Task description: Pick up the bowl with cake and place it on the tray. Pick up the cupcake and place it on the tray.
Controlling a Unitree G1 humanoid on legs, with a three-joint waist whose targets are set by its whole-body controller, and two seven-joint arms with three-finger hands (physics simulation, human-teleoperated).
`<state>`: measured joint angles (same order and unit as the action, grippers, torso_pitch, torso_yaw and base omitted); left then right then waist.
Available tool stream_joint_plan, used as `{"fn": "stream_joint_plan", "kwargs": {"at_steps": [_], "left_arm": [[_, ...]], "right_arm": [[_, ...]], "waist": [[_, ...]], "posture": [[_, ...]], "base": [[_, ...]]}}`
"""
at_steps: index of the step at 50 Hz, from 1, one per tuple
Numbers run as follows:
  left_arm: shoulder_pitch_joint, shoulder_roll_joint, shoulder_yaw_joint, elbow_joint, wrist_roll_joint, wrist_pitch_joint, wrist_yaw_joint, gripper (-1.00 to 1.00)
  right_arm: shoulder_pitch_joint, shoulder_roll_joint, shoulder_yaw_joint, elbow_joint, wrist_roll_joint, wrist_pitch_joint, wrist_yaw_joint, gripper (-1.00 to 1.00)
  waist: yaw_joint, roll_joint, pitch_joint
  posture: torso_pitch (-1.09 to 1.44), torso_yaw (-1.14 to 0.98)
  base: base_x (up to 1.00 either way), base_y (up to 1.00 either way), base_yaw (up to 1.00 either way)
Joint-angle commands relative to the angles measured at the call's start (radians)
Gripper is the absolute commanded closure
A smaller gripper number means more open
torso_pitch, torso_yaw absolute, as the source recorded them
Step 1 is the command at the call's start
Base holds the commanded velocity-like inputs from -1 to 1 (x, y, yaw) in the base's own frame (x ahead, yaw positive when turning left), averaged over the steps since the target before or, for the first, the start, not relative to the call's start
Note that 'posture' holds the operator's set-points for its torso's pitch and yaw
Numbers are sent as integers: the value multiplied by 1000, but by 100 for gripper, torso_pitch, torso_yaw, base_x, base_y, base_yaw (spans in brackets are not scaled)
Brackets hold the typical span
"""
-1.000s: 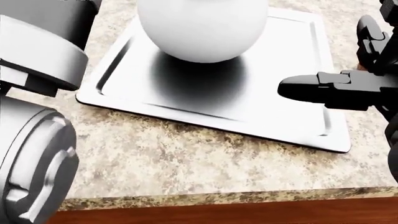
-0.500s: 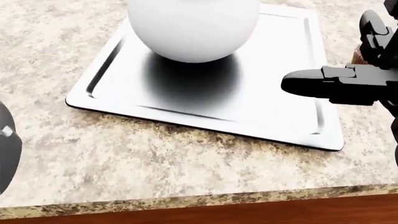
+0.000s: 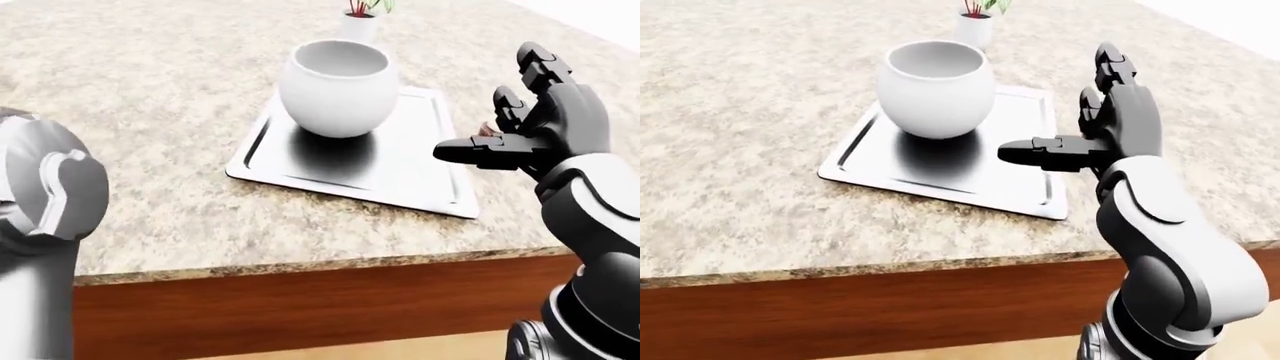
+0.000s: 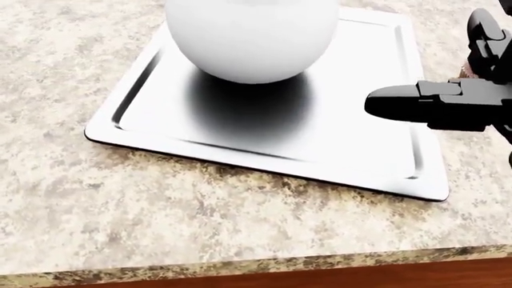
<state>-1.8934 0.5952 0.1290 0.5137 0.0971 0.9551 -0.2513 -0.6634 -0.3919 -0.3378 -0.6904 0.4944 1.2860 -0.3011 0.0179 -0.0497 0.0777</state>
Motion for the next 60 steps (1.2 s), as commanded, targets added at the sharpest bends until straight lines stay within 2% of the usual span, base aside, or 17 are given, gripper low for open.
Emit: {"fn": "stream_joint_plan", "kwargs": {"at_steps": [1,16,17,23,25,29,30,36,37,38,46,47,53,55,58,59,60], "left_arm": [[-55,-3,-7,-3,10,-75,-7,-100],[38,-46,6,-129,17,-23,-13,-100],[44,-48,5,-134,17,-22,-13,-100],[37,-47,6,-132,13,-18,-10,-100],[33,-44,5,-128,13,-17,-12,-100],[34,-44,6,-128,12,-19,-10,-100],[35,-43,6,-133,11,-14,-11,-100],[52,-40,10,-136,8,-26,-9,-100],[54,-40,9,-140,7,-23,-9,-100],[59,-42,9,-150,6,-17,-8,-100],[57,-49,2,-160,5,-7,-5,-100],[58,-50,4,-156,5,-11,-5,-100],[63,-53,5,-167,5,-6,-7,-100],[68,-54,5,-168,5,-7,-6,-100],[76,-54,8,-167,4,-12,-2,-100],[81,-55,8,-171,3,-12,-2,-100],[82,-54,8,-176,2,-8,-2,-100]], "right_arm": [[-24,-13,-13,-26,-4,-31,-1,-100],[-3,-14,18,-37,-40,-57,25,-100],[-1,-12,18,-37,-44,-60,28,-100],[-5,-5,18,-42,-58,-53,37,-100],[-7,-6,21,-42,-63,-51,39,-100],[-6,0,20,-38,-75,-44,40,-100],[-7,3,15,-40,-75,-38,41,-100],[-10,10,23,-41,-85,-33,49,-100],[-9,9,25,-42,-88,-33,50,-100],[-10,10,26,-45,-89,-31,51,-100],[-11,23,10,-47,-96,-40,60,-100],[-10,25,9,-51,-94,-38,60,-100],[-6,29,7,-57,-94,-35,56,-100],[-7,25,10,-55,-96,-36,56,-100],[-6,27,11,-58,-96,-30,55,-100],[-9,27,10,-57,-96,-29,55,-100],[-10,25,10,-59,-96,-26,55,-100]], "waist": [[-2,3,-26],[-3,9,-25],[-4,15,-46],[-10,51,-57],[-11,42,-53],[7,-39,-13],[0,-6,-9],[-13,52,-31],[-22,52,-36],[-16,44,-21],[-11,23,-29],[-9,30,-55],[-7,25,-40],[-2,12,-33],[8,-32,-32],[2,-13,-33],[10,-28,-29]], "posture": [[0,0],[0,0],[0,0],[0,0],[0,0],[0,0],[0,0],[0,0],[0,0],[0,0],[0,0],[0,0],[0,0],[0,0],[0,0],[0,0],[0,0]], "base": [[0,0,0],[0,0,0],[0,-12,0],[0,-13,0],[0,-11,0],[0,-2,0],[0,0,0],[0,0,0],[0,0,0],[0,0,0],[0,0,0],[6,0,0],[17,0,0],[28,-2,0],[29,-1,0],[31,-2,0],[31,-1,0]]}}
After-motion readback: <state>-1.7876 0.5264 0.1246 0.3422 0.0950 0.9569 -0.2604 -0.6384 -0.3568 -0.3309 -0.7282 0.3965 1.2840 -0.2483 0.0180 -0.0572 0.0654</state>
